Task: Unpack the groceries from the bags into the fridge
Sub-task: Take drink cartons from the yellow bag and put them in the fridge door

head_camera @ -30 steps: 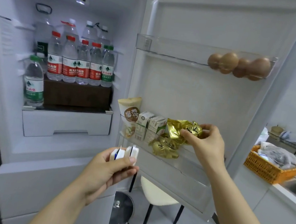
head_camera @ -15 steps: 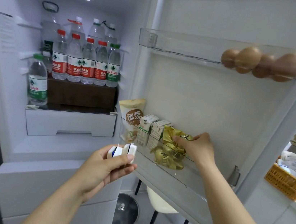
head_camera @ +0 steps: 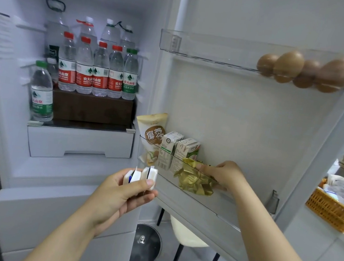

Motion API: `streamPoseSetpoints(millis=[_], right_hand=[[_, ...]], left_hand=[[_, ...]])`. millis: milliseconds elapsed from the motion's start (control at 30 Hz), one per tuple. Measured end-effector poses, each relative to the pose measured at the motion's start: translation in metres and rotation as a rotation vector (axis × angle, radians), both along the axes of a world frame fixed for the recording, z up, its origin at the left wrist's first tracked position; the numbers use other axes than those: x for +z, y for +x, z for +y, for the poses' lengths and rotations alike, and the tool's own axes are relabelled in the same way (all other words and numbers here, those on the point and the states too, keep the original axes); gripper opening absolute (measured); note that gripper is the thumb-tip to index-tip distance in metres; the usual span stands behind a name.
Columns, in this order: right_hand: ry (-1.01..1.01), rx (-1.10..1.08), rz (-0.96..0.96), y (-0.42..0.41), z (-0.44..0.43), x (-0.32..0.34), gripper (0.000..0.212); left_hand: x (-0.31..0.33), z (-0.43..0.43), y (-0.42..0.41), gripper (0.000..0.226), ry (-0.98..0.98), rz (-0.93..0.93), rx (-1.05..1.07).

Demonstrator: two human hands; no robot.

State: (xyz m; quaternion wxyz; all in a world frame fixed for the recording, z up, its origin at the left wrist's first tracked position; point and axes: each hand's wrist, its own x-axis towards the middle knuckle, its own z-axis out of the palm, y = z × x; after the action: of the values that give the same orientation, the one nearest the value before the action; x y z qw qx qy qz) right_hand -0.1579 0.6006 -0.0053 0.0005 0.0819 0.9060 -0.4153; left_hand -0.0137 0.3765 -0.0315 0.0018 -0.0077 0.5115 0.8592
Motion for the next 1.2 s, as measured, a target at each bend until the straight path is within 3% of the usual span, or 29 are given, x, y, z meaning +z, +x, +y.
streamPoseSetpoints(millis=[100,300,633,867,1067,1200], right_hand=[[0.004,0.010,0.006,0.002,0.002,0.001,0.046],[0.106,0.040,0.097,0.014,0.008,0.005,0.061],[0.120,0.012,0.417,0.076,0.063,0.022,0.028],[0.398,0.086,0.141,0.060,0.072,0.017,0.028],[0.643,0.127,-0.246,0.042,0.057,0.029,0.041],[0.605,0.199,-0.407,0.030,0.055,0.029,0.053]], left_hand=[[0.001,0.001,0.000,0.039,-0.005,0.002,-0.004],[0.003,0.004,-0.001,0.042,-0.019,0.008,-0.029],[0.011,0.025,-0.011,0.039,-0.086,0.052,-0.128],[0.015,0.037,-0.016,0.046,-0.107,0.050,-0.183],[0.012,0.032,-0.019,0.043,-0.104,0.033,-0.165],[0.007,0.030,-0.019,0.042,-0.111,0.023,-0.160]])
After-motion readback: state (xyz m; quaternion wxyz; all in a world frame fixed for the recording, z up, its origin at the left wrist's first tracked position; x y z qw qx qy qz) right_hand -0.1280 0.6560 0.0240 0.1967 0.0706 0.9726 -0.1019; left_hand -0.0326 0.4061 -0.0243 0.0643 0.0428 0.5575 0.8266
